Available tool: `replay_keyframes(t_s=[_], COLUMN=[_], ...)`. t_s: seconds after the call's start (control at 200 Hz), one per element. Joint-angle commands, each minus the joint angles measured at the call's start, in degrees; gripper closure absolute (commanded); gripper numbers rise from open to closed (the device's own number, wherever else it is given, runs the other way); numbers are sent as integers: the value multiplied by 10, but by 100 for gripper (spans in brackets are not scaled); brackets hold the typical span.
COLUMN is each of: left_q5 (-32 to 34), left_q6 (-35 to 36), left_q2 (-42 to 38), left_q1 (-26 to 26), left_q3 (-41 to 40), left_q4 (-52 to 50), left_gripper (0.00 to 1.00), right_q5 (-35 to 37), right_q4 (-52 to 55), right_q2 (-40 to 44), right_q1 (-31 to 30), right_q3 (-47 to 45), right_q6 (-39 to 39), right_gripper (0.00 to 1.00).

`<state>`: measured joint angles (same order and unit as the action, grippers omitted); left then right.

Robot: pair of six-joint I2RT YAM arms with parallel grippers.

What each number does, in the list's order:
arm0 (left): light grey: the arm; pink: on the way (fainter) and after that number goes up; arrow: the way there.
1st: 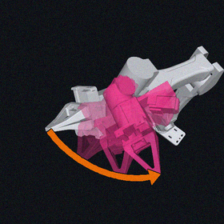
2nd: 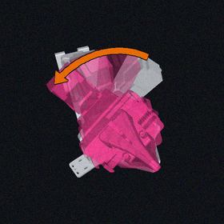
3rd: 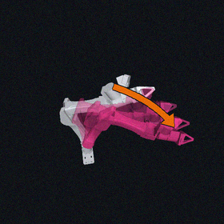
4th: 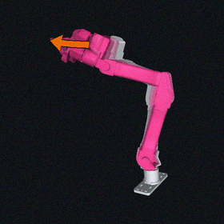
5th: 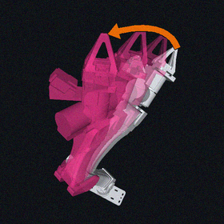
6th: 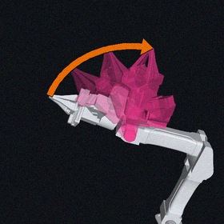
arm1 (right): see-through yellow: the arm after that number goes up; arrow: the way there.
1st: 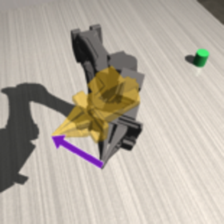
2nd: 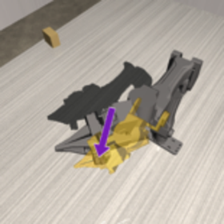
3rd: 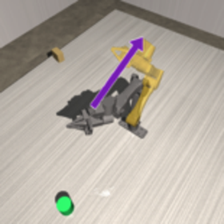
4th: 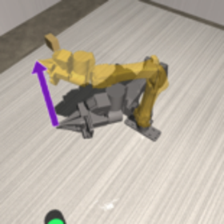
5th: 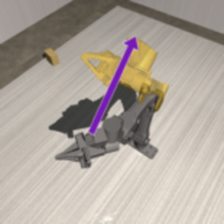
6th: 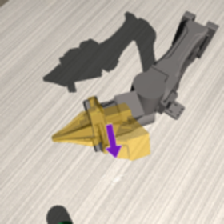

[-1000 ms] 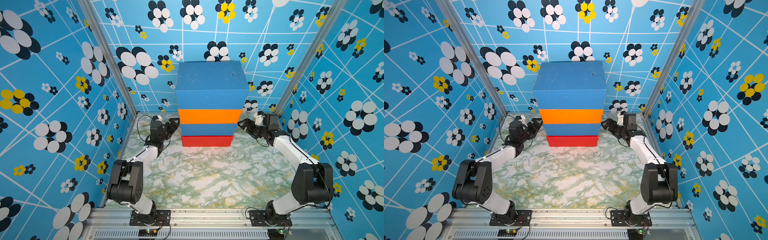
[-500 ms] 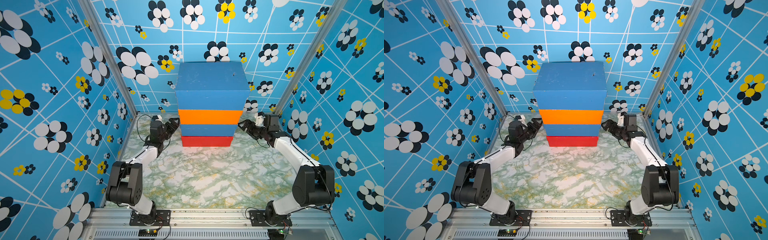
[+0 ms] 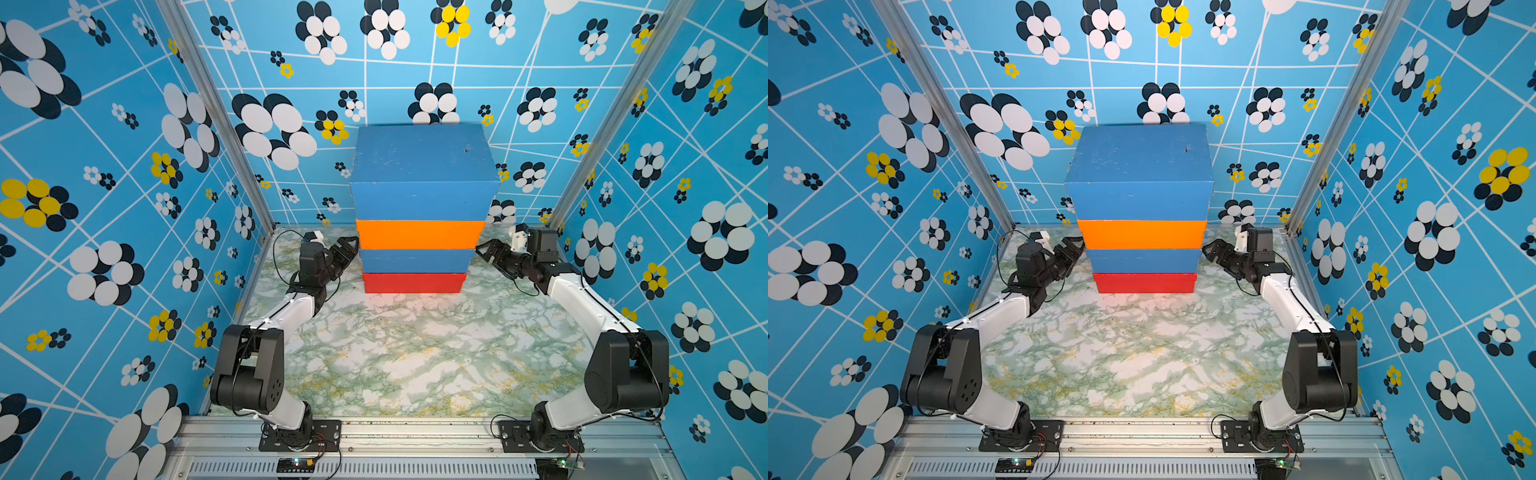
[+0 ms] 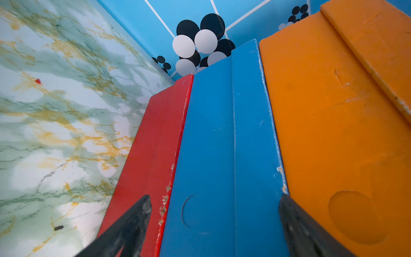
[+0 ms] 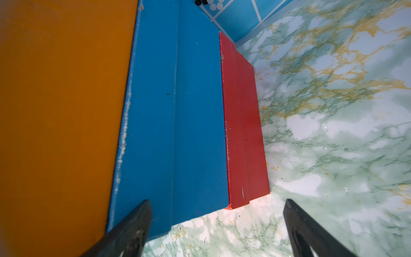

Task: Stack the shoeboxes
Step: Adjust the shoeboxes in the shoebox.

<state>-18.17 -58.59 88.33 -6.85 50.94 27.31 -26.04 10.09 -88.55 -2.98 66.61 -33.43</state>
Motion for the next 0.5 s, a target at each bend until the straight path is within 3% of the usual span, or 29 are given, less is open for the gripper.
replay_keyframes(t_s=[0.0, 0.495], left_q5=[-52, -53], left_q6=[29, 30], left_q2=[-31, -30], left_q1=[-27, -23], left_q3=[-6, -5], left_q4=[6, 4], left_gripper=[9, 9], right_q5=[-53, -53], right_q4=[-1, 0], right_q2=[4, 4], right_q1=[-32, -32], right_q3=[6, 5], right_q6=[14, 15], right_gripper=[5, 5])
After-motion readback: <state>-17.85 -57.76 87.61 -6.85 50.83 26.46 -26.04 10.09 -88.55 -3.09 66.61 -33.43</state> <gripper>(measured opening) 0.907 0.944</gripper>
